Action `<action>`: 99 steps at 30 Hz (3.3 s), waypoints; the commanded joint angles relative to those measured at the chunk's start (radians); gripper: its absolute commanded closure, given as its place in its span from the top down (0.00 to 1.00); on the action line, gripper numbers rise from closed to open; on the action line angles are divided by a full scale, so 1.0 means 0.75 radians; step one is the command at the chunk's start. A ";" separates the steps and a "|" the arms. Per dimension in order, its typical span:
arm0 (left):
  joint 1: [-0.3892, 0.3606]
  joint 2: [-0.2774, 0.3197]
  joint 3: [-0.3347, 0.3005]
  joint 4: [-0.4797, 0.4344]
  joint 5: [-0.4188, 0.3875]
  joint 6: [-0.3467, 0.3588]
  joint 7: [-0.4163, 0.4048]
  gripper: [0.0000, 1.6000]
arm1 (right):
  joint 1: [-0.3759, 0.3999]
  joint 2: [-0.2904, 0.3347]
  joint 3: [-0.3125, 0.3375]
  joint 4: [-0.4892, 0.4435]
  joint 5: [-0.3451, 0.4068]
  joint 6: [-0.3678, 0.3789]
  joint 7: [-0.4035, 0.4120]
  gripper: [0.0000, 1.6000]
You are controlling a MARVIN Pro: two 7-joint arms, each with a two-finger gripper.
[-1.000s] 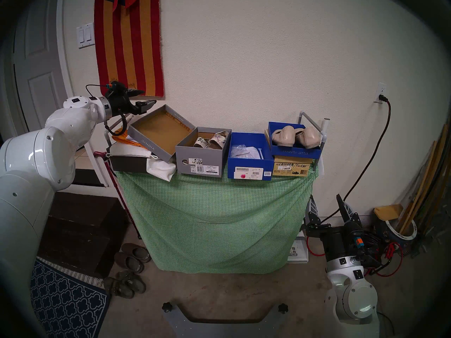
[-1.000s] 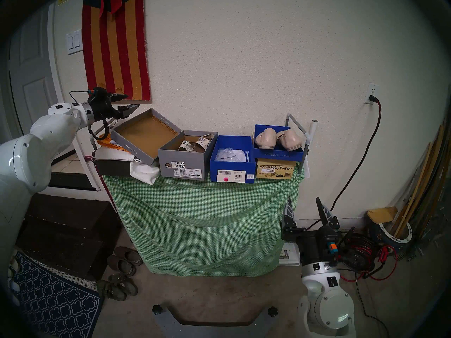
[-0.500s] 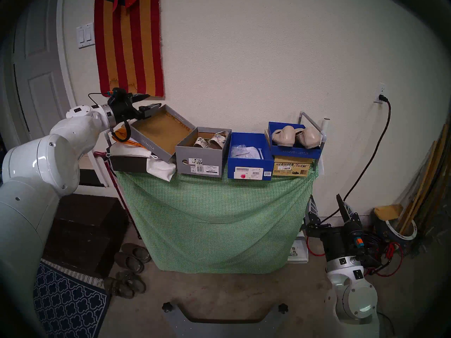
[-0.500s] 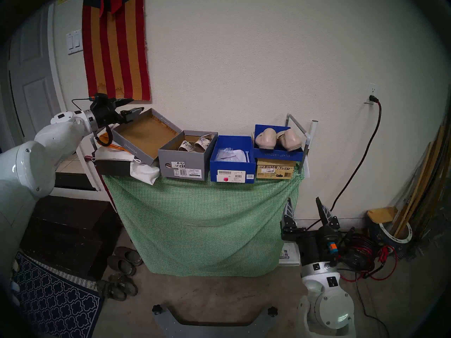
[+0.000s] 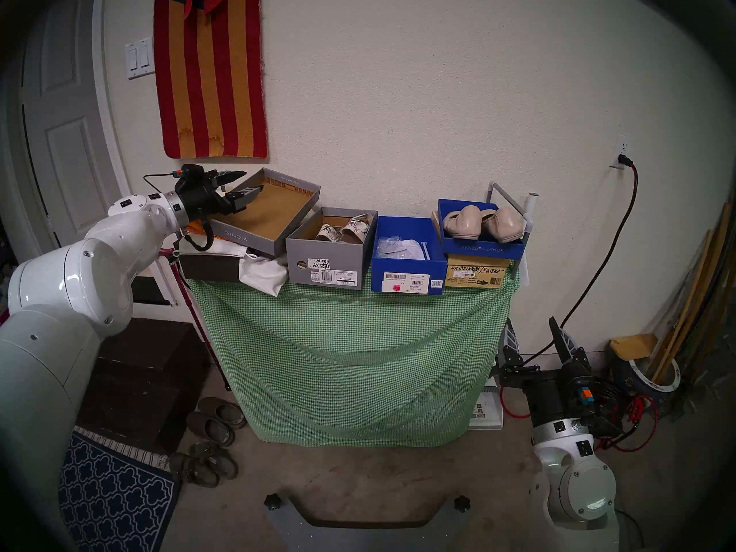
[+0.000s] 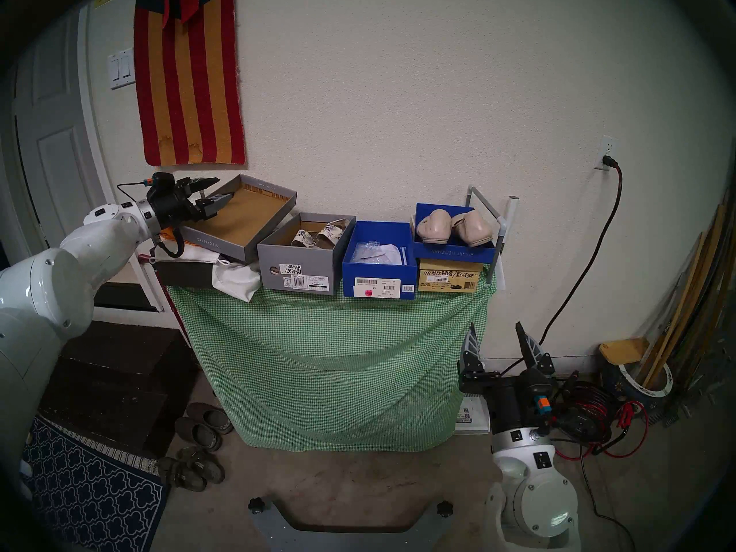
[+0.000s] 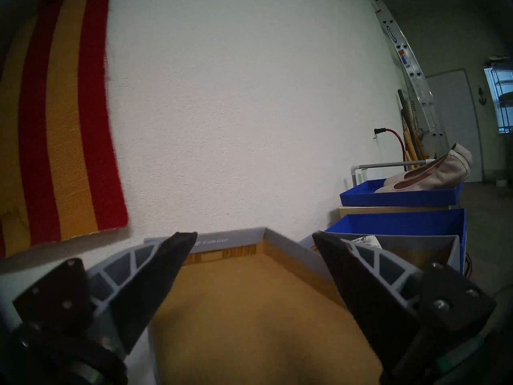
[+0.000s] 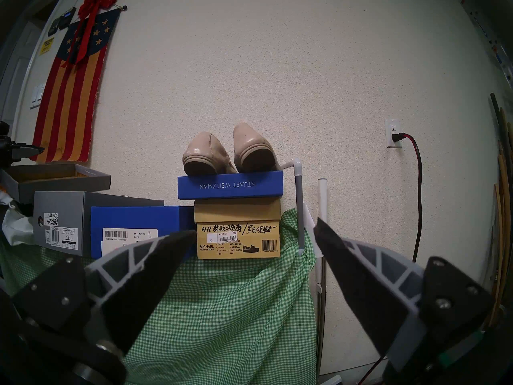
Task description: Put shoes into shoe box
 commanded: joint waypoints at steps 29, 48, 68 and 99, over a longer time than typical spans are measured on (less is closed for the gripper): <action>0.077 0.166 -0.214 -0.005 -0.157 -0.145 0.076 1.00 | 0.001 0.002 -0.002 -0.001 -0.001 -0.001 0.001 1.00; 0.131 0.163 -0.285 -0.001 -0.206 -0.228 0.091 1.00 | 0.030 0.016 -0.014 -0.018 -0.006 -0.002 0.010 1.00; 0.164 0.152 -0.341 -0.004 -0.243 -0.308 0.077 1.00 | 0.296 0.109 -0.097 -0.068 -0.040 0.058 0.067 1.00; 0.195 0.128 -0.418 -0.010 -0.293 -0.422 0.041 1.00 | 0.701 0.177 -0.231 0.128 -0.133 0.283 0.113 1.00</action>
